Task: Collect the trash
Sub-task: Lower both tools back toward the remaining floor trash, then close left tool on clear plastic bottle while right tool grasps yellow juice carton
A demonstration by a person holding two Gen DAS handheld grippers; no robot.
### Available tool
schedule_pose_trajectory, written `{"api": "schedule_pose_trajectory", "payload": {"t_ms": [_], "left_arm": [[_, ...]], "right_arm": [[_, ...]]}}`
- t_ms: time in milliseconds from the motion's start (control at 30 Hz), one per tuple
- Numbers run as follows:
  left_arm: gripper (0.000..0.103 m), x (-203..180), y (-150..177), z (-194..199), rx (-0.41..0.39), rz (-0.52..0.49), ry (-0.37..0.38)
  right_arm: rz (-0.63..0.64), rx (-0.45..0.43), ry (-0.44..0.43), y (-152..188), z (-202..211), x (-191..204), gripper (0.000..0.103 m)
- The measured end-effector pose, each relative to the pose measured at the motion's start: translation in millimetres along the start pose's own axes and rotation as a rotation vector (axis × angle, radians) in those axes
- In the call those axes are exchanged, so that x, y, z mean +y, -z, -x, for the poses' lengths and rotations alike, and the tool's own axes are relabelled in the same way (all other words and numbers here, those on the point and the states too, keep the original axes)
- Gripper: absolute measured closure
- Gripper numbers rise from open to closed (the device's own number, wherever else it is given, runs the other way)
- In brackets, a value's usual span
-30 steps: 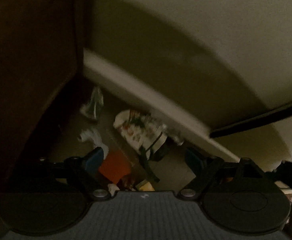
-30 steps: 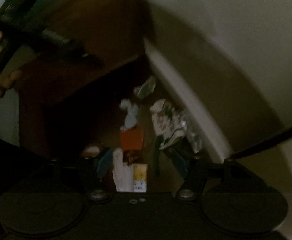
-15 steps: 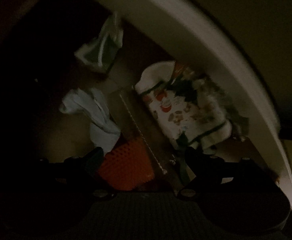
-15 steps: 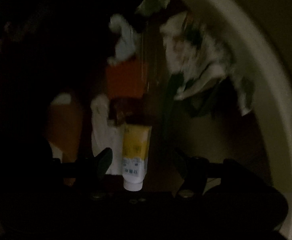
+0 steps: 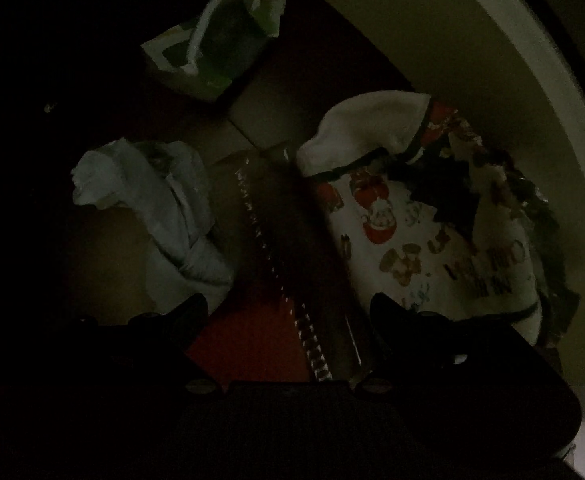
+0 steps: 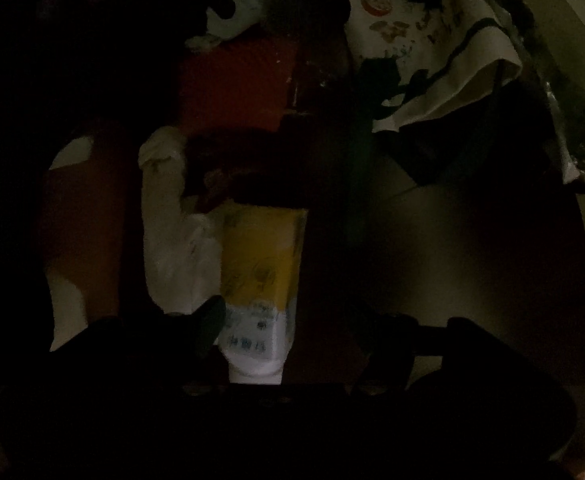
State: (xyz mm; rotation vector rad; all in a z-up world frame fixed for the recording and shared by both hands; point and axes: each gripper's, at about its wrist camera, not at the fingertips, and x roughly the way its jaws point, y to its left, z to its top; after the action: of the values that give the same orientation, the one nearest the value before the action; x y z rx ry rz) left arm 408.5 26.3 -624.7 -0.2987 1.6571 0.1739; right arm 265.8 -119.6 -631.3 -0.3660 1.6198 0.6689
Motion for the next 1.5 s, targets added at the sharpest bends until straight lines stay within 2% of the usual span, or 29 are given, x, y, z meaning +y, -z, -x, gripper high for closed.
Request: {"api": "schedule_pose_trajectory", "payload": {"t_ms": [233,400,467,567,600,633,800,900,1067,1233,1367,1500], "left_arm": [[0.016,0,-4,-17,0.019,0.039,-0.030],[0.040,2,-7,-24,0.033,0.044,-0.043],[0.041,3,-8,-23,0.025,0.047,-0.045],[0.050,5,-9,-23,0.013,0.050,-0.041],[0.054,5,-8,-23,0.010,0.051,-0.038],[0.055,2,-5,-24,0.007,0.052,-0.037],[0.069,5,-1,-23,-0.004,0.045,-0.023],[0.070,2,1,-18,-0.018,0.022,-0.010],[0.070,0,6,8,-0.058,-0.009,0.008],[0.070,-1,16,42,-0.091,-0.034,0.030],[0.070,-4,20,84,-0.125,-0.054,0.051],[0.070,-9,29,148,-0.182,-0.078,0.066]], "right_arm": [[0.040,0.016,-0.007,-8,-16,15,0.038],[0.054,0.029,0.039,-9,-29,18,0.039],[0.048,0.029,0.044,-11,-31,16,0.039],[0.044,0.022,0.045,-14,-31,16,0.042],[0.042,0.022,0.038,-14,-31,17,0.054],[0.035,0.025,0.032,-16,-30,17,0.056],[0.024,0.032,0.040,-17,-27,15,0.057],[0.013,0.025,0.050,-22,-14,12,0.059],[-0.020,-0.004,0.052,-23,13,9,0.061],[-0.043,-0.074,0.077,-24,53,8,0.062],[-0.057,-0.149,0.101,-24,94,10,0.062],[-0.084,-0.251,0.134,-23,149,15,0.062]]}}
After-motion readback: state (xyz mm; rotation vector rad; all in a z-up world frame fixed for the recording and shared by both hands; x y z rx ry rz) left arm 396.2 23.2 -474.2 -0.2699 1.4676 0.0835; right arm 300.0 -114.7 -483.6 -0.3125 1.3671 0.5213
